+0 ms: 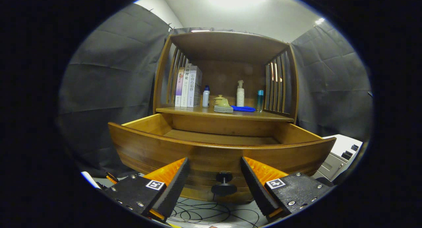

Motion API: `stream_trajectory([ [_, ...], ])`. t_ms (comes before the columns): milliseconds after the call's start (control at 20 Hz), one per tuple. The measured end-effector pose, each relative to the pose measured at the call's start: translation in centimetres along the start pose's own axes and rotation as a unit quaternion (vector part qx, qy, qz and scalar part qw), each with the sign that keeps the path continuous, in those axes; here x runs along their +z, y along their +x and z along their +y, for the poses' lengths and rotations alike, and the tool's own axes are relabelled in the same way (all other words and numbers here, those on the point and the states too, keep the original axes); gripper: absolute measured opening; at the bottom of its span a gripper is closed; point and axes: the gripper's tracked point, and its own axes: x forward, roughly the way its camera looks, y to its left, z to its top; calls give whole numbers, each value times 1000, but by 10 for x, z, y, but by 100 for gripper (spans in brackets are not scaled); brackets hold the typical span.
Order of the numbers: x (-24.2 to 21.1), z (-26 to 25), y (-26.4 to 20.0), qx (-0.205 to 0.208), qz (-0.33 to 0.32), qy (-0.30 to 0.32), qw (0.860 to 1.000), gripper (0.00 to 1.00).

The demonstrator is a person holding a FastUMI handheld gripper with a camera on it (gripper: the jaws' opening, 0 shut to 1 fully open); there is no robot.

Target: Pull open the drawer, take out the items inside it, and place them on the countertop above the cabinet.

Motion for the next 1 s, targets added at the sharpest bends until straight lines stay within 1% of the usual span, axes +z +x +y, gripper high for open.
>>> stream_trajectory([
  [100,1,0,0,-9,0,-6,1000,94],
  [200,2,-3,5,-20,7,6,1000,93],
  [350,3,-6,17,-10,22,11,1000,94],
  [400,5,-6,21,-10,18,15,1000,94],
  [550,8,-7,42,-10,25,12,1000,94],
  [700,19,-7,63,-12,15,14,1000,94],
  [850,17,-7,80,-15,29,9,999,94],
  [1000,21,-8,101,-16,26,9,999,95],
])
